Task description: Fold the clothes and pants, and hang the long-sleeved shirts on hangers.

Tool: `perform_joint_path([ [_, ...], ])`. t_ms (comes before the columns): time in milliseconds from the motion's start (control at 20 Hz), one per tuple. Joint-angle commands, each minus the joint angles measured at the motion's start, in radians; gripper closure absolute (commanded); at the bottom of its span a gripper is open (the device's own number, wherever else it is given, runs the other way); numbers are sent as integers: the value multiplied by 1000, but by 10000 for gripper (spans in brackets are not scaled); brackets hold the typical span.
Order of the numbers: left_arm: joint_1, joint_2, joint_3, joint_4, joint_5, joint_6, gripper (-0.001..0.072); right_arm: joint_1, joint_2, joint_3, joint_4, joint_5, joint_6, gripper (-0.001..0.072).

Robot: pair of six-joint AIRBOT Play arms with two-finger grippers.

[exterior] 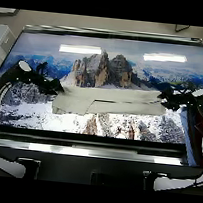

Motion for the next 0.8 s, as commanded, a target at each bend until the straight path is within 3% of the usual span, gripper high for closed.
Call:
perform_joint_path([
  [0,21,7,47,-1,-73,29,169,-44,-6,80,-6,86,-38,33],
  [200,38,96,89,-2,-89,41,170,-115,-31,115,-113,187,-62,-8],
  [350,21,162,89,-9,-89,41,171,-101,-100,115,-61,254,-104,-8],
  [600,-47,237,89,-10,-81,41,191,-35,-154,115,11,221,-111,13],
  [650,-63,247,89,-20,-76,41,191,-17,-160,115,11,213,-98,71],
  [700,-80,254,89,-37,-68,41,192,-2,-161,115,11,214,-98,172],
  [750,-95,257,89,-54,-58,41,192,10,-161,116,12,221,-99,408],
])
